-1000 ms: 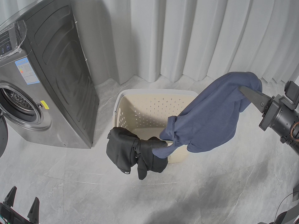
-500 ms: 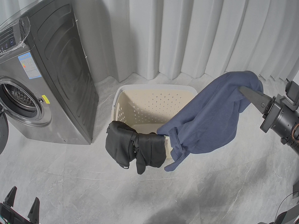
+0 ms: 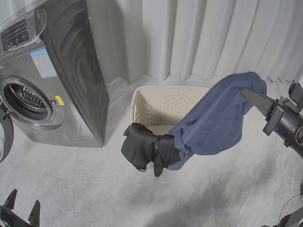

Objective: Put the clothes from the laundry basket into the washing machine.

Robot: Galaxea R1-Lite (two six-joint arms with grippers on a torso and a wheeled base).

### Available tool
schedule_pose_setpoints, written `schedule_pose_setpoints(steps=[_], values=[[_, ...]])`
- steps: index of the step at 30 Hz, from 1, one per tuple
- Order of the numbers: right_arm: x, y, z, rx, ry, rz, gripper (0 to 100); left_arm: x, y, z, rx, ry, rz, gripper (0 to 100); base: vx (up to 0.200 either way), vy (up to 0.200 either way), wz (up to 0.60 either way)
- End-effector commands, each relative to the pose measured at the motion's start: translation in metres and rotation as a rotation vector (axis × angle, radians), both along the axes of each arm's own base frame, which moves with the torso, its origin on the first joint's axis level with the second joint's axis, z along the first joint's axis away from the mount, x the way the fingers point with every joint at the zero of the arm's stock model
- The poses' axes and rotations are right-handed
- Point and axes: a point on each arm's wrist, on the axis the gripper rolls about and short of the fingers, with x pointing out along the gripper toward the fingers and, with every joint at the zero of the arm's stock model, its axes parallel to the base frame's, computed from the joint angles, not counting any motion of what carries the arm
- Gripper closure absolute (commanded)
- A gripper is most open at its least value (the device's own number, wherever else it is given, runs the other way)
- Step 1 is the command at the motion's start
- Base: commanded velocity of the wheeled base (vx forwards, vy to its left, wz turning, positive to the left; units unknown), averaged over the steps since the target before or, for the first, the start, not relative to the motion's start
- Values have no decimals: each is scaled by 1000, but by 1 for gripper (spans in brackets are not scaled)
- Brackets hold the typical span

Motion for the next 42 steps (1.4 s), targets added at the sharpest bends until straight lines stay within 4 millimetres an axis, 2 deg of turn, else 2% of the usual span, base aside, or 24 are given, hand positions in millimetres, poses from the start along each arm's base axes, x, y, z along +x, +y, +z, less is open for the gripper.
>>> schedule_pose_setpoints(steps=[1, 42], values=[[0, 1, -1, -2, 2, 10, 100, 1, 0, -4, -1, 10, 1, 0, 0, 200, 0], [-3, 7, -5, -2, 14, 44, 100, 1, 0, -4, -1, 10, 1, 0, 0, 200, 0]])
